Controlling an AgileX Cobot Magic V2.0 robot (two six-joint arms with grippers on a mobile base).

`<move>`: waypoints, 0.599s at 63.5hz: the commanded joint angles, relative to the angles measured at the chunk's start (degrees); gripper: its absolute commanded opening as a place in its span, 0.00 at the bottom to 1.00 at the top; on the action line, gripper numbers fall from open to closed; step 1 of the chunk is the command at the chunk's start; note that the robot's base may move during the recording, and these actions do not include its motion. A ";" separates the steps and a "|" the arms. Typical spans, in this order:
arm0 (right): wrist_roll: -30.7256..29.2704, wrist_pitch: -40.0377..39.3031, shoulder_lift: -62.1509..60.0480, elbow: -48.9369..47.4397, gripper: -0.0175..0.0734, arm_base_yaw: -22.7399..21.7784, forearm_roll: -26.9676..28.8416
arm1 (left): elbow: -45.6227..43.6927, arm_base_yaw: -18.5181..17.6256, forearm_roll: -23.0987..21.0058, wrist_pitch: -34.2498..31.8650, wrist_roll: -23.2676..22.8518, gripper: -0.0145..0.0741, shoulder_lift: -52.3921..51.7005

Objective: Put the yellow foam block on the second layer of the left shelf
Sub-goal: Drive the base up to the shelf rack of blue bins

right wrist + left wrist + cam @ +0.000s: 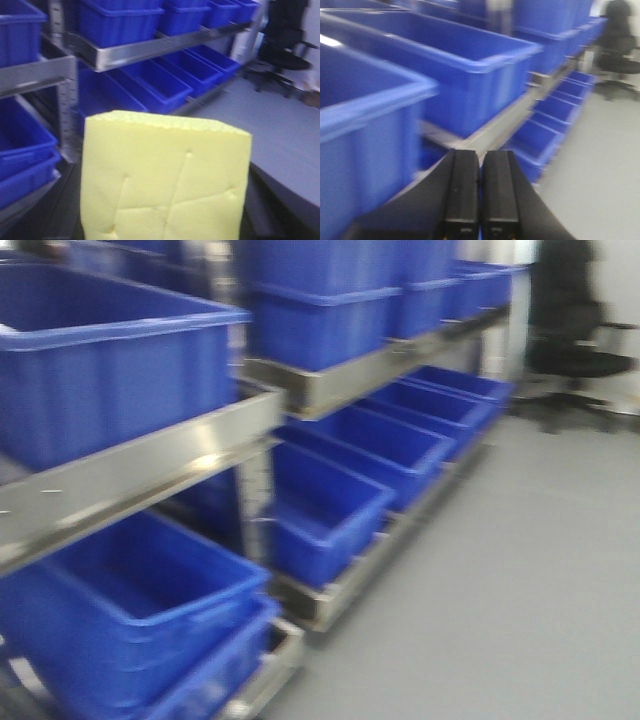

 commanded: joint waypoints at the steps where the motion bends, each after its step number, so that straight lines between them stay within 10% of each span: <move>1: -0.33 -5.11 1.45 -1.64 0.50 -0.35 -0.46 | 1.58 0.02 -0.42 -4.76 -0.22 0.32 -0.77; 38: -0.33 -5.11 1.45 -1.64 0.50 -0.35 -0.46 | 1.58 0.02 -0.42 -4.76 -0.22 0.32 -0.77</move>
